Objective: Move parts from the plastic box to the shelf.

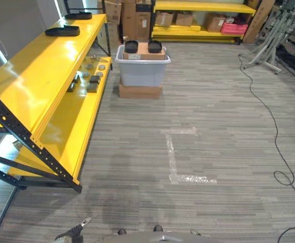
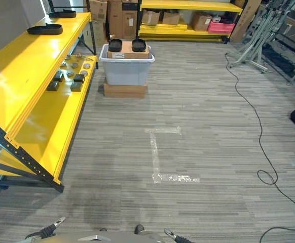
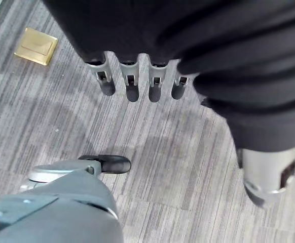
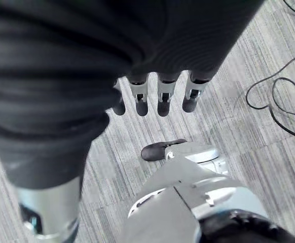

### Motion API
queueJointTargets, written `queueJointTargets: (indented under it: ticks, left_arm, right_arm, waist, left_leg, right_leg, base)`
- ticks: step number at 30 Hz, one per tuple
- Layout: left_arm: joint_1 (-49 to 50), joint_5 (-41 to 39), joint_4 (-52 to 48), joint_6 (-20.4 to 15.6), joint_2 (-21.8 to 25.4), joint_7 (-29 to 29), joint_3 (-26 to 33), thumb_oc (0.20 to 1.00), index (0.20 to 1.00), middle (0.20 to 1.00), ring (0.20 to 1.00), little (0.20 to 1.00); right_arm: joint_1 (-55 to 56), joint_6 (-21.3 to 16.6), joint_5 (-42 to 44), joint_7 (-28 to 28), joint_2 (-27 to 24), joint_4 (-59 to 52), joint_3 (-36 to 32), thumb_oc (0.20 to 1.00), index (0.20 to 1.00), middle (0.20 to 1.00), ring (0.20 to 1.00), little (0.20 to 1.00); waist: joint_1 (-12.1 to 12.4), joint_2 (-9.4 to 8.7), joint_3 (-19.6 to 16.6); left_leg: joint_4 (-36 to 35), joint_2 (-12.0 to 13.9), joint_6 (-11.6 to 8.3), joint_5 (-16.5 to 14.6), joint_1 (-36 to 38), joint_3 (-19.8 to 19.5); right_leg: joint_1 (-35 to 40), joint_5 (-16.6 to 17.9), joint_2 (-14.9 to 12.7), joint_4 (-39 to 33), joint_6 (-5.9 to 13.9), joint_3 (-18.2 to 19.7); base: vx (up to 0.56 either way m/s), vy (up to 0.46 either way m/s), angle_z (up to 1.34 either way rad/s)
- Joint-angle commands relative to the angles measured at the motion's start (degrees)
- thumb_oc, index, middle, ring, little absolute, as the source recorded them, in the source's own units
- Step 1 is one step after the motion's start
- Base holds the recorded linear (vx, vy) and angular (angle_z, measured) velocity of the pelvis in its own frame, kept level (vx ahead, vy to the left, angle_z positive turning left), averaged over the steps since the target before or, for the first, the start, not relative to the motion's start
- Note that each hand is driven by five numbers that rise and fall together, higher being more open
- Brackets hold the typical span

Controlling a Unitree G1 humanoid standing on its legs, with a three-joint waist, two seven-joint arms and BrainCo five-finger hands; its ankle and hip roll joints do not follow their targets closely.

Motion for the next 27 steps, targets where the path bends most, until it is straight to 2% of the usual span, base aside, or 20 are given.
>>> queueJointTargets:
  ticks: [1, 4, 5, 6, 7, 11, 12, 16, 22, 27]
  left_arm:
    - [-3.0, 0.1, 1.3, -3.3, 0.0, 0.0, 0.0, 1.000, 1.000, 1.000, 1.000, 1.000]
    - [-3.2, 2.9, 0.3, -6.6, 0.4, -1.1, -1.1, 1.000, 1.000, 1.000, 1.000, 1.000]
    - [-3.2, 3.0, -0.1, -7.5, 0.5, -1.0, -1.3, 1.000, 1.000, 1.000, 1.000, 1.000]
    - [-3.2, 2.8, -1.1, -10.6, 0.7, -0.2, -1.8, 1.000, 1.000, 1.000, 1.000, 1.000]
    - [-3.2, 1.8, -1.8, -12.4, 1.1, 0.1, -2.0, 1.000, 1.000, 1.000, 1.000, 1.000]
    - [-2.5, -0.8, -5.7, -16.5, 2.1, -0.8, -1.6, 1.000, 1.000, 1.000, 1.000, 1.000]
    - [-2.0, -0.8, -6.6, -17.1, 2.2, -1.0, -1.3, 1.000, 1.000, 1.000, 1.000, 1.000]
    - [-1.1, -0.7, -7.4, -17.8, 2.3, -1.2, -1.0, 1.000, 1.000, 1.000, 1.000, 1.000]
    - [-1.9, 0.8, -5.9, -16.0, 1.5, -1.4, -2.2, 1.000, 1.000, 1.000, 1.000, 1.000]
    - [-2.3, 0.4, -4.9, -15.5, 1.0, 0.5, -2.4, 1.000, 1.000, 1.000, 1.000, 1.000]
  right_arm:
    - [-2.7, -2.7, 0.9, 0.5, -1.0, 1.0, 1.5, 1.000, 1.000, 1.000, 1.000, 1.000]
    - [-2.8, -4.8, -0.4, 0.9, -1.9, 0.3, 1.7, 1.000, 1.000, 1.000, 1.000, 1.000]
    - [-2.8, -6.3, -1.2, 0.9, -2.1, 0.1, 1.8, 1.000, 1.000, 1.000, 1.000, 1.000]
    - [-3.0, -11.1, -0.5, 0.5, -2.7, -0.8, 2.1, 1.000, 1.000, 1.000, 1.000, 1.000]
    - [-3.1, -13.4, 0.6, 0.7, -3.2, -1.9, 2.1, 1.000, 1.000, 1.000, 1.000, 1.000]
    - [-2.2, -19.2, 2.5, 0.8, -4.1, -7.1, 2.1, 1.000, 1.000, 1.000, 1.000, 1.000]
    - [-1.8, -19.6, 3.2, 1.1, -4.1, -8.1, 1.8, 1.000, 1.000, 1.000, 1.000, 1.000]
    - [-0.9, -19.1, 2.1, 2.6, -4.0, -7.5, 0.9, 1.000, 1.000, 1.000, 1.000, 1.000]
    - [-1.3, -14.2, -1.3, -0.8, -3.5, -4.5, 1.5, 1.000, 1.000, 1.000, 1.000, 1.000]
    - [-1.8, -11.8, -4.1, -4.9, -3.1, -2.4, 1.7, 1.000, 1.000, 1.000, 1.000, 1.000]
  waist:
    - [-0.2, 0.52, 0.3]
    - [-0.2, 0.45, 0.7]
    - [-0.2, 0.42, 0.8]
    - [-0.1, 0.37, 1.1]
    - [-0.1, 0.34, 1.3]
    - [-0.2, 0.16, 2.2]
    - [-0.2, 0.09, 2.4]
    - [0.1, -0.20, 2.5]
    - [0.6, -0.06, 2.7]
    - [0.8, 0.06, 3.1]
  left_leg:
    - [-0.1, 1.7, -1.39, -5.4, 0.4, 2.0]
    - [-0.1, 1.8, -1.33, -5.4, 0.4, 2.0]
    - [-0.1, 1.8, -1.31, -5.3, 0.4, 2.0]
    - [-0.1, 1.8, -1.28, -5.3, 0.4, 2.0]
    - [-0.1, 1.8, -1.21, -5.3, 0.4, 2.0]
    - [-0.1, 1.8, -0.95, -5.3, 0.4, 2.1]
    - [-0.1, 1.8, -0.88, -5.4, 0.5, 2.1]
    - [-0.1, 1.6, -0.71, -5.6, 0.6, 1.8]
    - [-0.1, 1.3, -0.43, -5.7, 0.6, 1.2]
    - [0.1, 1.1, -0.11, -5.7, 0.7, 1.1]
  right_leg:
    - [2.5, -6.6, -3.0, 1.7, 3.93, -0.7]
    - [2.4, -6.7, -3.0, 1.9, 3.93, -0.7]
    - [2.4, -6.7, -3.0, 1.9, 3.93, -0.7]
    - [2.3, -6.7, -3.0, 2.1, 3.97, -0.7]
    - [2.2, -6.8, -3.0, 2.3, 3.95, -0.6]
    - [1.8, -6.8, -3.1, 2.8, 4.12, -0.5]
    - [1.8, -6.7, -3.2, 2.9, 4.16, -0.5]
    - [1.9, -6.8, -3.3, 3.0, 4.29, -0.9]
    - [1.7, -7.3, -3.4, 3.7, 4.22, -1.3]
    - [1.4, -7.5, -3.9, 4.8, 4.45, -1.4]
  base:
    - [0.00, 0.000, 0.00]
    - [0.00, 0.000, 0.00]
    - [0.00, 0.000, 0.00]
    - [0.00, 0.000, 0.00]
    - [0.00, 0.000, 0.00]
    - [0.00, 0.000, 0.00]
    - [0.00, 0.000, 0.00]
    - [0.01, 0.000, 0.00]
    - [0.02, 0.016, 0.01]
    - [0.05, 0.079, 0.00]
